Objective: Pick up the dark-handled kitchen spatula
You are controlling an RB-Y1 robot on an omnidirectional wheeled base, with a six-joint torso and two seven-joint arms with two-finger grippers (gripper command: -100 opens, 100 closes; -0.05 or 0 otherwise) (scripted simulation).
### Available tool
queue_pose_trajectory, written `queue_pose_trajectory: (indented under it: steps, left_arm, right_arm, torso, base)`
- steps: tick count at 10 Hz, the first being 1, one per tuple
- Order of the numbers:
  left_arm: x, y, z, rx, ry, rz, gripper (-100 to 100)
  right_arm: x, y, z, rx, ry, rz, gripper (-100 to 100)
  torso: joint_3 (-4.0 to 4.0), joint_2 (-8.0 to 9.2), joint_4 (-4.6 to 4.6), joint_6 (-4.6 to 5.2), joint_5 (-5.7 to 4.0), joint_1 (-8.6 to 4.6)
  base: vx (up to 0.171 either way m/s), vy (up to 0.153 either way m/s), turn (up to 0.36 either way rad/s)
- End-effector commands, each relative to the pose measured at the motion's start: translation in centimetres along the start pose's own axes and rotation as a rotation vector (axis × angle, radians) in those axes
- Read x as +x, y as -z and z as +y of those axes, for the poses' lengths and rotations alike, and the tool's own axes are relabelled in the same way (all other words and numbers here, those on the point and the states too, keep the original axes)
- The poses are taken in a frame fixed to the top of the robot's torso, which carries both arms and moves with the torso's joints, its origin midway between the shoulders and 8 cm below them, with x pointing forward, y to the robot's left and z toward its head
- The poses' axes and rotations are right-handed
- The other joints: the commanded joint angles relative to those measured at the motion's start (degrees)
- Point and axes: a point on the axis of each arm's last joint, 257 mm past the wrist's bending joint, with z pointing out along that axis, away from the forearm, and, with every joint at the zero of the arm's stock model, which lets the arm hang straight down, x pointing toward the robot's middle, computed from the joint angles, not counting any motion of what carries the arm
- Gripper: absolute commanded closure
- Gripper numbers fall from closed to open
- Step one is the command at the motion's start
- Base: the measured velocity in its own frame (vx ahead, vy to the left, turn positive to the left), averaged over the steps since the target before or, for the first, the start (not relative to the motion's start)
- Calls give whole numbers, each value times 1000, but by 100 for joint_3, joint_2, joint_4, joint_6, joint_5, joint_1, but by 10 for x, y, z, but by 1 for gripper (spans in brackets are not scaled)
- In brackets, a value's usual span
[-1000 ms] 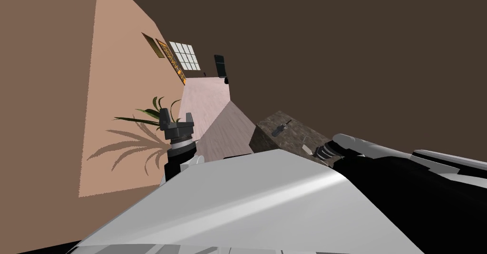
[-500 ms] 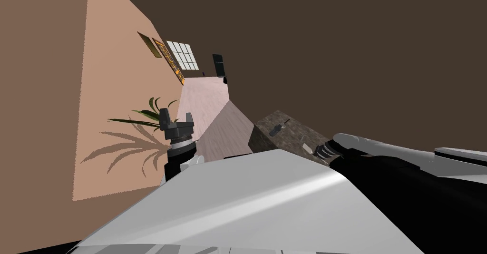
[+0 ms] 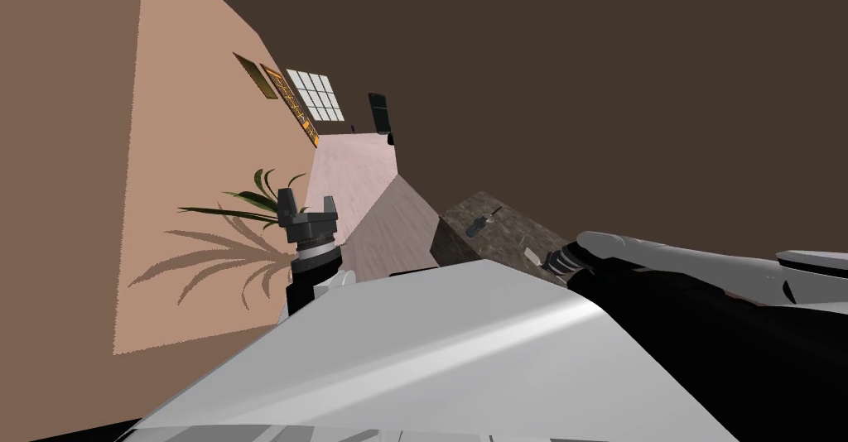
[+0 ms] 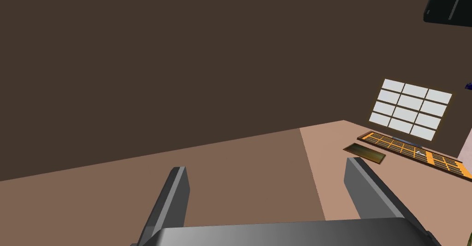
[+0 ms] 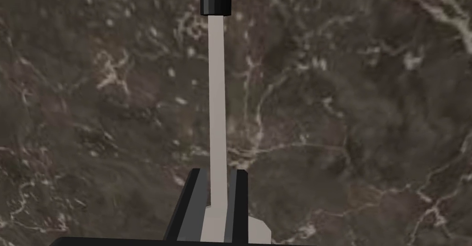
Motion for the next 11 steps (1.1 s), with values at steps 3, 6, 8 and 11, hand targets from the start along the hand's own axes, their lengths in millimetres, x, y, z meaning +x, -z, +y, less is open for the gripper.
queue_pose_trajectory:
  steps: [3, 6, 8, 11]
  left_arm:
    - [0, 0, 0, 0, 0, 0, 0]
    - [0, 0, 0, 0, 0, 0, 0]
    - [0, 0, 0, 0, 0, 0, 0]
    - [0, 0, 0, 0, 0, 0, 0]
  right_arm:
    - [-7, 2, 15, -8, 8, -10, 100]
    - [-12, 4, 29, -19, 7, -16, 100]
    - [-11, 7, 37, -19, -9, -12, 100]
    - [-15, 7, 57, -42, -16, -17, 100]
  torso:
    - [-1, 0, -2, 4, -2, -1]
    - [4, 9, -1, 13, 2, -4]
    - [10, 19, 0, 23, 9, 10]
    - [18, 33, 2, 36, 10, 30]
  base:
    - [0, -20, -15]
    - [-2, -37, -16]
    - [-6, -37, -5]
    - [1, -31, -17]
